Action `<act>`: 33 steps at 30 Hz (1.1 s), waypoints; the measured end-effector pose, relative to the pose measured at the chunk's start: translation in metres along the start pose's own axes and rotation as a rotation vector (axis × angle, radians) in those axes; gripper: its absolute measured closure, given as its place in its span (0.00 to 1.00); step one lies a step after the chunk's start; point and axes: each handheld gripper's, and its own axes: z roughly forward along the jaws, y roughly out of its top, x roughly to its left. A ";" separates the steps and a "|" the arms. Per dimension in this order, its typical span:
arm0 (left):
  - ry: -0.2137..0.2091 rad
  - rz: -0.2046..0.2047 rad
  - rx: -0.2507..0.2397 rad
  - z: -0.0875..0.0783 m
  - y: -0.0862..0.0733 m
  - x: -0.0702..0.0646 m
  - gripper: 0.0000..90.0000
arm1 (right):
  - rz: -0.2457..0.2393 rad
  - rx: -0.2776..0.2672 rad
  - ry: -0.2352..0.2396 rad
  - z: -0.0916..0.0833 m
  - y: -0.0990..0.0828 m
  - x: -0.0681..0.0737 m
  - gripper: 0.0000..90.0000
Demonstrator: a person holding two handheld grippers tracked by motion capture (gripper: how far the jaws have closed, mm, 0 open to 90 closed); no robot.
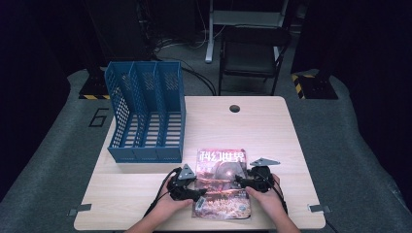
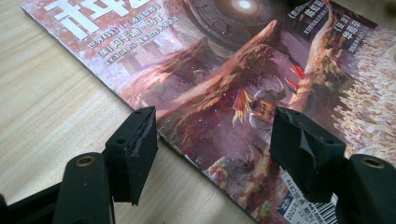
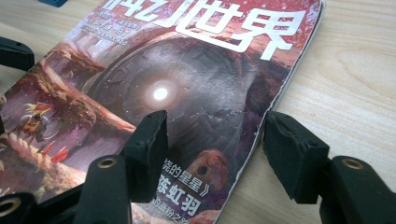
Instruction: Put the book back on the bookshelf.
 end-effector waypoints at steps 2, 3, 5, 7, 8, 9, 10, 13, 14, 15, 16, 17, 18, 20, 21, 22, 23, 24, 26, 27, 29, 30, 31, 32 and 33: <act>0.000 0.006 0.009 -0.001 0.000 -0.001 0.36 | 0.010 -0.002 -0.005 0.000 0.000 0.000 0.46; 0.015 0.017 0.008 -0.001 0.000 -0.003 0.36 | 0.013 0.003 -0.008 -0.001 0.000 0.001 0.48; 0.019 0.008 0.007 -0.001 -0.001 -0.006 0.36 | 0.010 0.012 -0.016 -0.002 0.000 0.001 0.51; 0.028 0.013 0.008 -0.002 -0.002 -0.009 0.36 | 0.032 0.014 -0.021 -0.003 -0.001 0.002 0.52; 0.026 0.010 0.012 -0.002 -0.002 -0.010 0.36 | 0.034 0.014 -0.022 -0.004 -0.001 0.002 0.52; 0.026 0.010 0.012 -0.002 -0.002 -0.010 0.36 | 0.034 0.014 -0.022 -0.004 -0.001 0.002 0.52; 0.037 0.003 0.009 -0.002 -0.002 -0.012 0.36 | 0.030 0.017 -0.024 -0.004 -0.001 0.002 0.52; 0.036 -0.009 0.005 -0.002 -0.003 -0.013 0.36 | 0.040 0.014 -0.028 -0.006 -0.001 0.004 0.51; 0.035 -0.008 0.004 -0.002 -0.003 -0.013 0.36 | 0.044 0.011 -0.031 -0.006 -0.001 0.004 0.50; 0.027 -0.001 0.010 -0.002 -0.003 -0.012 0.36 | 0.052 0.012 -0.034 -0.006 0.000 0.005 0.49; 0.038 0.006 -0.006 -0.002 -0.004 -0.012 0.36 | 0.047 -0.011 -0.048 -0.006 0.002 0.004 0.46; 0.038 0.006 -0.006 -0.002 -0.004 -0.012 0.36 | 0.047 -0.011 -0.048 -0.006 0.002 0.004 0.46; 0.031 -0.001 -0.018 -0.001 -0.005 -0.012 0.36 | 0.054 -0.027 -0.059 -0.005 0.004 0.001 0.44; 0.028 0.006 -0.027 -0.001 -0.006 -0.011 0.36 | 0.075 -0.026 -0.055 -0.004 0.004 -0.001 0.43; 0.027 -0.002 -0.034 -0.001 -0.007 -0.011 0.36 | 0.102 -0.023 -0.039 -0.002 0.003 -0.005 0.42; 0.027 -0.002 -0.034 -0.001 -0.007 -0.011 0.36 | 0.102 -0.023 -0.039 -0.002 0.003 -0.005 0.42; 0.018 -0.008 -0.031 -0.001 -0.007 -0.012 0.36 | 0.108 -0.023 -0.037 -0.001 0.003 -0.006 0.41; 0.025 -0.007 -0.036 -0.001 -0.007 -0.012 0.36 | 0.098 -0.021 -0.046 0.001 0.003 -0.005 0.40; 0.021 -0.006 -0.033 -0.001 -0.007 -0.012 0.36 | 0.077 -0.023 -0.052 0.003 0.004 -0.003 0.39; 0.021 -0.006 -0.033 -0.001 -0.008 -0.012 0.36 | 0.077 -0.023 -0.052 0.003 0.004 -0.003 0.39; 0.021 -0.005 -0.032 -0.001 -0.008 -0.012 0.36 | 0.076 -0.019 -0.040 0.005 0.004 0.002 0.37; 0.022 -0.003 -0.034 -0.001 -0.008 -0.012 0.36 | 0.074 -0.023 -0.044 0.006 0.004 0.003 0.36; 0.022 -0.003 -0.034 -0.001 -0.008 -0.012 0.36 | 0.073 -0.028 -0.045 0.006 0.003 0.003 0.36; 0.021 -0.001 -0.034 -0.001 -0.008 -0.012 0.36 | 0.073 -0.028 -0.045 0.006 0.003 0.003 0.36; 0.022 -0.002 -0.034 -0.001 -0.008 -0.012 0.36 | 0.114 -0.040 -0.030 0.006 0.003 0.002 0.36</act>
